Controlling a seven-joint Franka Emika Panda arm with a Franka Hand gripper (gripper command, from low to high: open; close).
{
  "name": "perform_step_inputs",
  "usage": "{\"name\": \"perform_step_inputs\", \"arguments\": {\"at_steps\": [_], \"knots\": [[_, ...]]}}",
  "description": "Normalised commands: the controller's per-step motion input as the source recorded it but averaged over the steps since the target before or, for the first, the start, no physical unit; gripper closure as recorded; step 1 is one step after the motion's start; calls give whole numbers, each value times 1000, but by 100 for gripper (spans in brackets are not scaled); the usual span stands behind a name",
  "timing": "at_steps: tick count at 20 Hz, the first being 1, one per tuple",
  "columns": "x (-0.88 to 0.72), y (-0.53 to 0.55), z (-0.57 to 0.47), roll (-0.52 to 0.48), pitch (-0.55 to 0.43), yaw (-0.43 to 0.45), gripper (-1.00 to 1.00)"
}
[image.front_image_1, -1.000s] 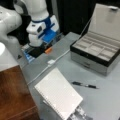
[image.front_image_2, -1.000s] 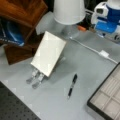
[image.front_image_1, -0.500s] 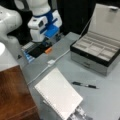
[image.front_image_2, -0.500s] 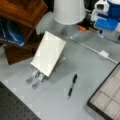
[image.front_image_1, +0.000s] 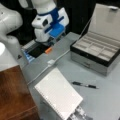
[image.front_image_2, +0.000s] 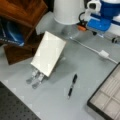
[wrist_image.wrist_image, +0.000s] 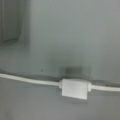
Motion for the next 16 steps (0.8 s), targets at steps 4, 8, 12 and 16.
{"name": "perform_step_inputs", "arguments": {"at_steps": [4, 8, 12, 16], "knots": [[448, -11, 381, -174, 304, -2, -100], [339, -11, 352, -186, 313, 30, -100], [300, -56, 335, -165, 333, 25, -100], [300, -106, 331, -117, 339, 53, -100]]}}
